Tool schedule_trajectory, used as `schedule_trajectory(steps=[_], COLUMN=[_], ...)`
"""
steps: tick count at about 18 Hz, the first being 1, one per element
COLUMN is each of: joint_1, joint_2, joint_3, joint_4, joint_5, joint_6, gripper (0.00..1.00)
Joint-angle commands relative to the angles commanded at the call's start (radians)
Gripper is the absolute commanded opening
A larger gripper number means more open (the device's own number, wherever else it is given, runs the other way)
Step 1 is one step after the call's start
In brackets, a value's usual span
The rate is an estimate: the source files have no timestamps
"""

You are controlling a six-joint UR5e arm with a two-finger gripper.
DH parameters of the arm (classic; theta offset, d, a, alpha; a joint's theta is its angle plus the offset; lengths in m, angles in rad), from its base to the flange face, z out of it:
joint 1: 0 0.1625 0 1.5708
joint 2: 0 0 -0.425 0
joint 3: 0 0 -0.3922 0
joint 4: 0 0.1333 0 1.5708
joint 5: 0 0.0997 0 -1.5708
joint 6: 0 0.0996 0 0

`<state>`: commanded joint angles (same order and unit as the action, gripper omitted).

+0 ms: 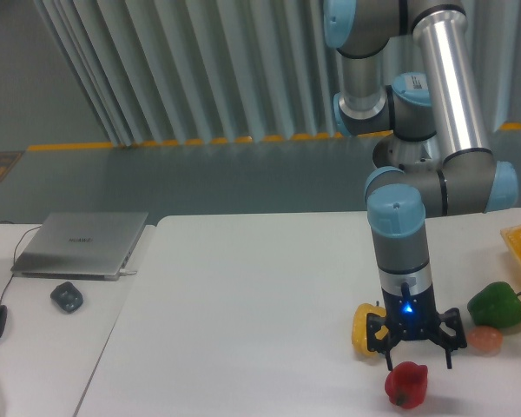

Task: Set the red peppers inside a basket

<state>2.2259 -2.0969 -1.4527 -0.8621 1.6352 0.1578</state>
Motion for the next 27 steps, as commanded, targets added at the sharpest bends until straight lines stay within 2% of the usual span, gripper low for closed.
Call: schedule_trajectory(steps=[9,19,27], joint_1=[-0.015,-0.012,-0.011], joint_2=[-0.014,-0.063,-0.064], joint_3=[-0.011,0.028,0.025], joint_4=[-0.003,0.002,0.002], joint_5=[0.002,0.002,0.002], joint_6=[0.114,0.155,0.154], gripper=[1.0,1.0,1.0])
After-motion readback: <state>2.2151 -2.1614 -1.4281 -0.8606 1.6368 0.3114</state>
